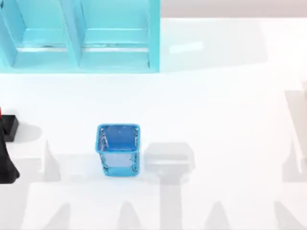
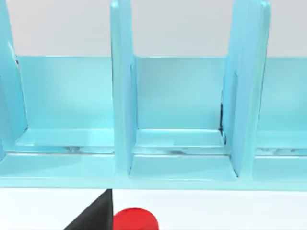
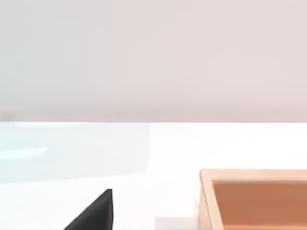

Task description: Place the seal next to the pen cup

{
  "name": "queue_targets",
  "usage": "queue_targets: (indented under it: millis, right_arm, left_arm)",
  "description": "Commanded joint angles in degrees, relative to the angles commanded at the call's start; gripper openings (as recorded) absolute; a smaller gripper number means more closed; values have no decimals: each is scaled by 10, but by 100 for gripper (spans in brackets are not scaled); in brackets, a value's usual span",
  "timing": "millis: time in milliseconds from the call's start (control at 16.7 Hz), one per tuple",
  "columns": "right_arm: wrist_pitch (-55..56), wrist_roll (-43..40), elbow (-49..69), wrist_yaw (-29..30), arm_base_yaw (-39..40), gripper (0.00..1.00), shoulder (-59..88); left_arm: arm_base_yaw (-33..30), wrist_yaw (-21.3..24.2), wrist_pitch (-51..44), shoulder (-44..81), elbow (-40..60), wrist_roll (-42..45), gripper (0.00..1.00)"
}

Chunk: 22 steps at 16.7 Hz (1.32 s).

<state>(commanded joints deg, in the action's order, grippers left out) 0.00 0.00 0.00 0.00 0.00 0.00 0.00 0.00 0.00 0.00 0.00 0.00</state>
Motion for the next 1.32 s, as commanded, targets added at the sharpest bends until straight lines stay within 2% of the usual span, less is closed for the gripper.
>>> queue_targets:
  millis: [300,540,1320]
  right_arm:
    - [0,0,0,0,0,100,0]
    - [0,0,0,0,0,100,0]
    - [0,0,0,0,0,100,0]
  left_arm:
    - [3,-1,-31,35,36,3,100]
    - [11,-1,-133,167,167,15,100]
    - [49,3,-636,931,801,61,100]
